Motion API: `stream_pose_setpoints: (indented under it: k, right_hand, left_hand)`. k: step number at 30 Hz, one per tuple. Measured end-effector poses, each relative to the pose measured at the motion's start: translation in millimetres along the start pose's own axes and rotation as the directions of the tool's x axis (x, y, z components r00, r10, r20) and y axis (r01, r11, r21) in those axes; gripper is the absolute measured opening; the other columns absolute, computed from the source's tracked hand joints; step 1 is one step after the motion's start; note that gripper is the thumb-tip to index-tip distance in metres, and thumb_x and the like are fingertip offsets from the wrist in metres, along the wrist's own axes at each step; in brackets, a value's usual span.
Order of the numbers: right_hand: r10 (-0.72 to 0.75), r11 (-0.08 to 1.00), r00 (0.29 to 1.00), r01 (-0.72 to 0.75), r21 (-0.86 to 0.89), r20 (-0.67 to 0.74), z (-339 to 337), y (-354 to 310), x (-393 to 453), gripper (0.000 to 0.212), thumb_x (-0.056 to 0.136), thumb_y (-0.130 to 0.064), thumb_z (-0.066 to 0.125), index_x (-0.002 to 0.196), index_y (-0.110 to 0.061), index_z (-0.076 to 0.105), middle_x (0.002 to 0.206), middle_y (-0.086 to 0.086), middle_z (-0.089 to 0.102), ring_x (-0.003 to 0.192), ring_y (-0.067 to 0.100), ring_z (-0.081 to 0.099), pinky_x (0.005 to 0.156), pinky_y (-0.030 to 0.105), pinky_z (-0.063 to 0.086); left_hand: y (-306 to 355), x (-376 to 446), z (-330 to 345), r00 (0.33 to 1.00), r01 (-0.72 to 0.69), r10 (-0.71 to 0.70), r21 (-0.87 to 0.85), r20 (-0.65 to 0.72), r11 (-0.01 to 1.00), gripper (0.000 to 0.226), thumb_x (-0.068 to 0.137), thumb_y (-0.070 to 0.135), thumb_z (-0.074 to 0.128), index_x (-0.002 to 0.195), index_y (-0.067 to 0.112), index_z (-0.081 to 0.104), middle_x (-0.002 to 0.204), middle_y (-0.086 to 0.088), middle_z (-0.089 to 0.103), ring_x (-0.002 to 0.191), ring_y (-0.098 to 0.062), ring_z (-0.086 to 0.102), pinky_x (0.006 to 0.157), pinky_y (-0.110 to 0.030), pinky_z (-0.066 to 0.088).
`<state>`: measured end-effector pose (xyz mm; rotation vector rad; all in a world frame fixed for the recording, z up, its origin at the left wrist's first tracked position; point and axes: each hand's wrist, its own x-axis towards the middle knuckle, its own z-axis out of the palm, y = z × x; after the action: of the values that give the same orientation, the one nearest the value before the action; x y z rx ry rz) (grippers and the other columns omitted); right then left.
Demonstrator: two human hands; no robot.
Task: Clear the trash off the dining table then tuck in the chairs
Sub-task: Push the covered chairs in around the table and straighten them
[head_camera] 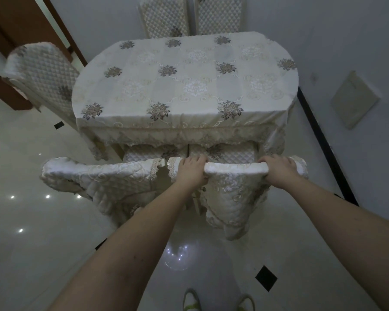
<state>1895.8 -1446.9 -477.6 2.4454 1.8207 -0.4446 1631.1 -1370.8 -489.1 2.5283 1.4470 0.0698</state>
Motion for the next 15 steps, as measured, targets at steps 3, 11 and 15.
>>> stream_pose_setpoints:
  k: [3, 11, 15]
  right_hand:
    - [0.004, 1.000, 0.999, -0.004, 0.015, -0.039, 5.3, 0.9, -6.2, 0.045, 0.079, -0.027, 0.060, 0.121, -0.039, 0.051, 0.122, -0.001, 0.056, 0.116, 0.026, 0.048, 0.100, 0.041, 0.032]
    - [0.051, 0.999, 0.997, -0.051, 0.003, -0.051, 4.5, -0.5, -10.5, 0.035, 0.083, -0.024, 0.057, 0.117, -0.029, 0.053, 0.121, 0.002, 0.056, 0.114, 0.027, 0.050, 0.096, 0.041, 0.036]
    - [0.059, 0.996, 0.997, -0.062, -0.058, -0.049, 3.1, -4.3, -11.9, 0.035, 0.084, -0.020, 0.056, 0.119, -0.027, 0.054, 0.119, 0.003, 0.057, 0.112, 0.027, 0.053, 0.094, 0.041, 0.038]
  left_hand:
    - [-3.1, -10.3, 7.1, 0.998, -0.041, 0.042, 0.012, -0.042, 0.999, 0.051, 0.080, 0.032, 0.065, 0.127, 0.022, 0.046, 0.128, -0.003, 0.052, 0.123, -0.024, 0.044, 0.107, -0.043, 0.028]
    - [-1.3, -11.8, 8.5, 0.999, -0.032, 0.033, 0.008, -0.028, 0.999, 0.042, 0.094, 0.025, 0.053, 0.134, 0.018, 0.043, 0.137, -0.007, 0.047, 0.129, -0.027, 0.038, 0.109, -0.047, 0.026]
    - [-0.6, -14.5, 8.5, 0.999, -0.032, 0.033, 0.035, -0.026, 0.999, 0.044, 0.093, 0.015, 0.051, 0.136, 0.016, 0.040, 0.139, -0.009, 0.045, 0.130, -0.028, 0.036, 0.109, -0.048, 0.026]
